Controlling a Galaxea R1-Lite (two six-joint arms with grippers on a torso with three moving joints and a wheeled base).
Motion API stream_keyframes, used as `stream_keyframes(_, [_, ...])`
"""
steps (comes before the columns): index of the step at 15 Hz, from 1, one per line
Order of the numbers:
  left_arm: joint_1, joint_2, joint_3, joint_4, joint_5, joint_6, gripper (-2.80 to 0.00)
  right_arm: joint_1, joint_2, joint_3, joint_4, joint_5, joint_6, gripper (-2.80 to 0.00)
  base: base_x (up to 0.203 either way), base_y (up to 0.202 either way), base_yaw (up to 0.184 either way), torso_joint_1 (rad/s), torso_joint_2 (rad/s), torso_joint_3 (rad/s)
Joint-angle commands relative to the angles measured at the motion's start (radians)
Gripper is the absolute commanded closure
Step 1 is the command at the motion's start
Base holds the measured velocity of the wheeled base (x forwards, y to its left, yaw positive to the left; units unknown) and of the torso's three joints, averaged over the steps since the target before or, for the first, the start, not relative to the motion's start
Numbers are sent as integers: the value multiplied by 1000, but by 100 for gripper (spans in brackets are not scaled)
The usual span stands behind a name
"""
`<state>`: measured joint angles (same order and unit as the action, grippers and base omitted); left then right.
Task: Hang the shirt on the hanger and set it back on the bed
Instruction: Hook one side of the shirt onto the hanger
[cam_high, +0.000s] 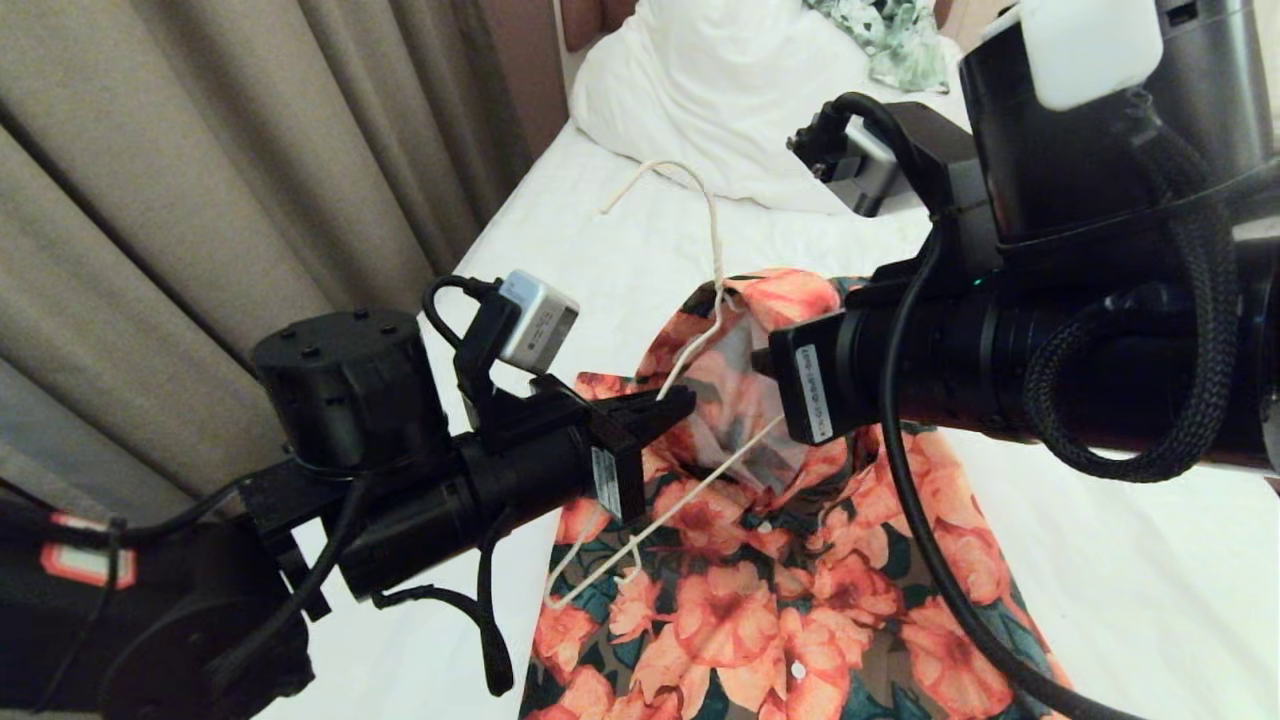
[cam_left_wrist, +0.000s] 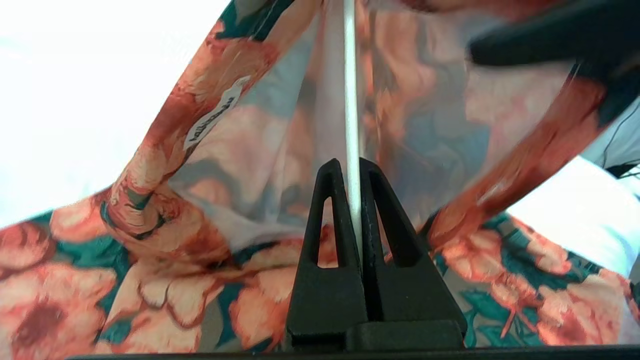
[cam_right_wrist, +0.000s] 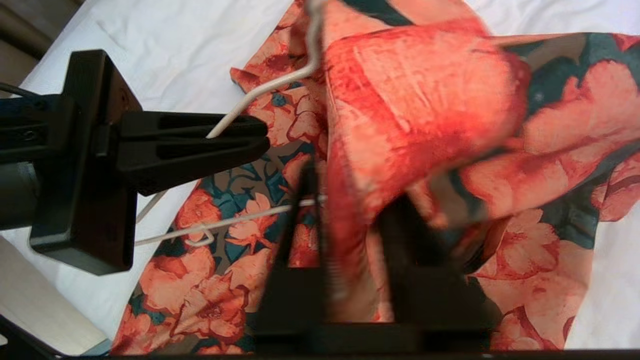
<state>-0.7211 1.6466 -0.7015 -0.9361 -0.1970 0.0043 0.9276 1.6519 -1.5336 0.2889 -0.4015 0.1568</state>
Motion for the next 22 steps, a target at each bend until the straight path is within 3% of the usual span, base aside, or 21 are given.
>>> stream_keyframes(1, [-4, 6, 18, -43, -2, -1, 0, 10, 5, 0, -1, -2, 1, -280, 0, 0, 0, 0, 0, 0])
stream_keyframes(3, [-7, 24, 30, -110, -2, -8, 0, 11, 6, -2, -1, -2, 1, -280, 0, 0, 0, 0, 0, 0])
stream_keyframes(7, [-44, 114, 71, -357, -3, -72, 0, 11, 9, -23, 1, -2, 1, -280, 0, 0, 0, 0, 0, 0])
stream_keyframes(12, [-105, 235, 90, -565, -4, -217, 0, 10, -2, -34, 8, 0, 1, -280, 0, 0, 0, 0, 0, 0])
stream_keyframes(17, [-112, 320, 88, -594, -4, -267, 0, -18, -56, -32, 27, 6, 6, -280, 0, 0, 0, 0, 0, 0])
stream_keyframes(22, [-118, 334, 85, -594, -1, -296, 0, -9, -54, -14, 206, 6, 44, -280, 0, 0, 0, 0, 0, 0])
